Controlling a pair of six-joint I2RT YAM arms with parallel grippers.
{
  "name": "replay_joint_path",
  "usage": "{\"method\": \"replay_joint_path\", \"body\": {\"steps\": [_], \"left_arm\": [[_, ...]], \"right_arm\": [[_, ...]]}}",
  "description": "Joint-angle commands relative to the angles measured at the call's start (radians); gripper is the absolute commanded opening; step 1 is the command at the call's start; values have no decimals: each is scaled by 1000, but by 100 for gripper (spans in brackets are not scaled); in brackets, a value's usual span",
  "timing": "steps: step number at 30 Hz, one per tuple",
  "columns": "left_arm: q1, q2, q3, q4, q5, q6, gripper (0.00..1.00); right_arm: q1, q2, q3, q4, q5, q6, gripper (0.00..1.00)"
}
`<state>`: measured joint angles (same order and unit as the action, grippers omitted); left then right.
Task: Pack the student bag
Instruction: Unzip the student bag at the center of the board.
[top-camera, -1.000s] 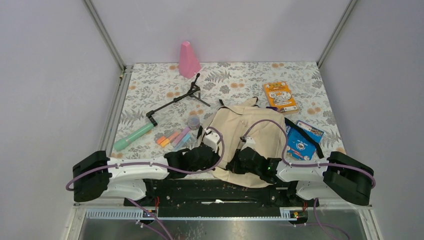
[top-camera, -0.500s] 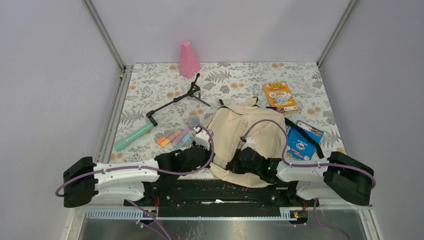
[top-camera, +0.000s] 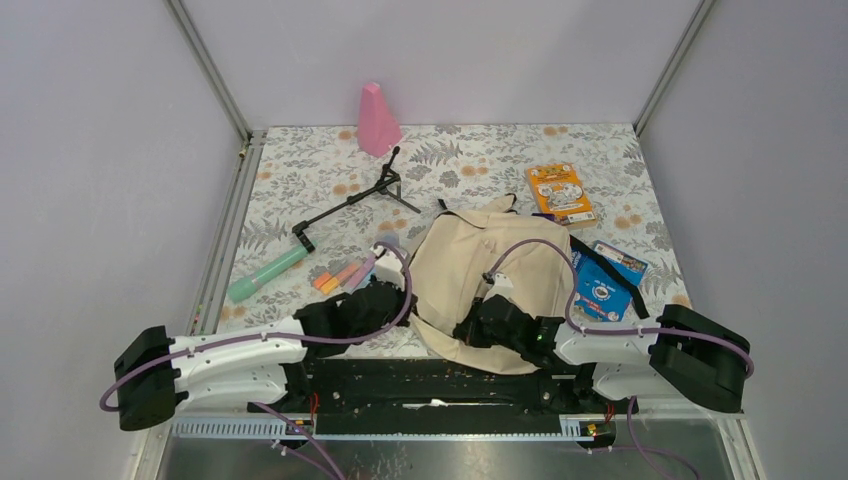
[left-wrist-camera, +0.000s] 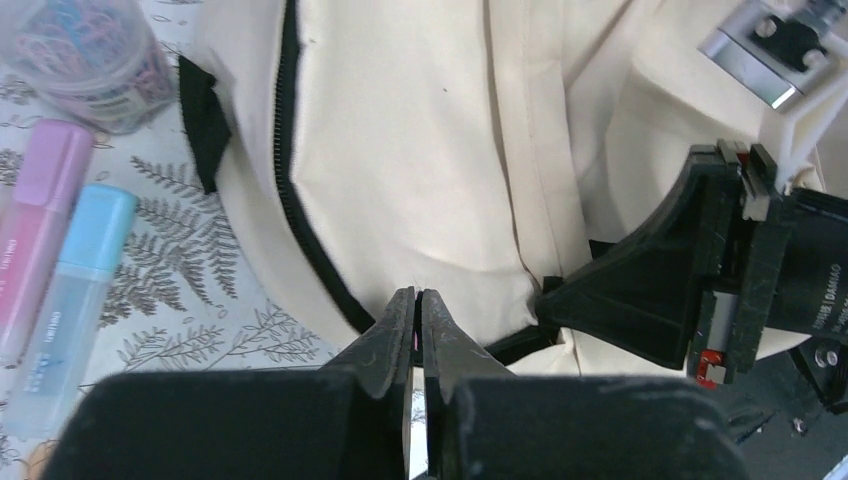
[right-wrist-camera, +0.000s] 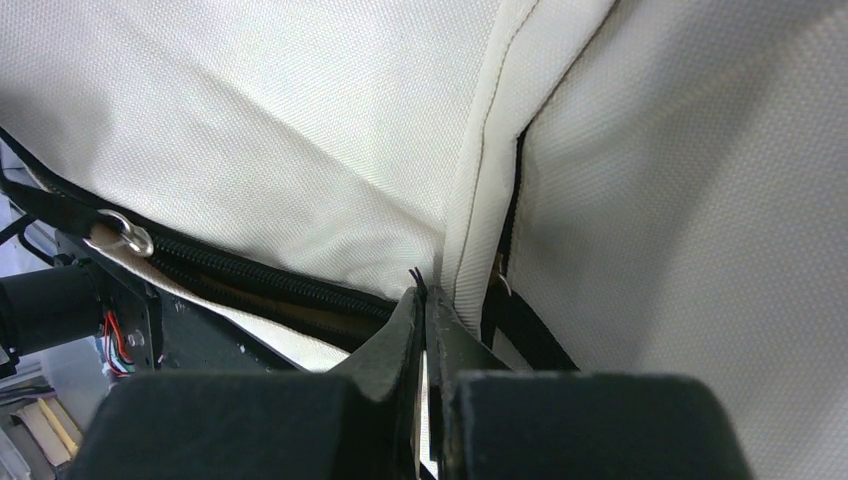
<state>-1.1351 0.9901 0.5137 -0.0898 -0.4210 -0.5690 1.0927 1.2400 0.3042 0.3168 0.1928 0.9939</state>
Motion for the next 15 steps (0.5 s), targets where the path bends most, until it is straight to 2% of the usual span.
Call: {"method": "replay_joint_path", "body": {"steps": [1, 15], "left_arm": [[50, -68, 0, 16, -28, 31, 0], [223, -136, 11, 0, 109, 81, 0]], "right_arm": [[4, -32, -32, -74, 87, 0, 0], [5, -99, -64, -99, 122, -8, 0]]}}
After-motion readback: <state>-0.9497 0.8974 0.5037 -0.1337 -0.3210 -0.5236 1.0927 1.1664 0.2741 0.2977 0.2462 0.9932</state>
